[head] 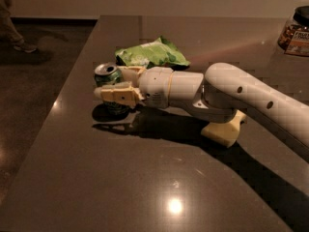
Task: Place green can upright
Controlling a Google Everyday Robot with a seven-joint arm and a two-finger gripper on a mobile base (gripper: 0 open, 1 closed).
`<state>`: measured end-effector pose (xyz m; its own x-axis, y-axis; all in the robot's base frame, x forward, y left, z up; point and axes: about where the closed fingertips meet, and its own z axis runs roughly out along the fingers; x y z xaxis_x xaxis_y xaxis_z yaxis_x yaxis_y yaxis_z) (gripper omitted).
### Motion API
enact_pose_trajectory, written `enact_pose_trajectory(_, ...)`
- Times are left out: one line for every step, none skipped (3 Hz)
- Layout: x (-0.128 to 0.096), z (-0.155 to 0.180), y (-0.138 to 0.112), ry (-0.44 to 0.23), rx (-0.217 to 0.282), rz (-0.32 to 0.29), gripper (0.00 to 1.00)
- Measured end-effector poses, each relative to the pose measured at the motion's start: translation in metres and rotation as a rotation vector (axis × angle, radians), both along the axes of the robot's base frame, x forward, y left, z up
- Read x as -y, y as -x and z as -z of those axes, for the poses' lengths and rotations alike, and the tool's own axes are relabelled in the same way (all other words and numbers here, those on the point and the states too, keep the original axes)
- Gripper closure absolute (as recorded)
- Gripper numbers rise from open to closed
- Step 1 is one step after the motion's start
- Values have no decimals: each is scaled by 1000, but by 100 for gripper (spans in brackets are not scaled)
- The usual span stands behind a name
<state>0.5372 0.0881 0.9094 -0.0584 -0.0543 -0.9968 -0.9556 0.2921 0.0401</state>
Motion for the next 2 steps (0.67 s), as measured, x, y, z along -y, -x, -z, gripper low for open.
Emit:
enact_pose_trajectory(-1,-1,1,1,1,-2,0)
enact_pose_trajectory(-1,-1,1,1,1,-3,0)
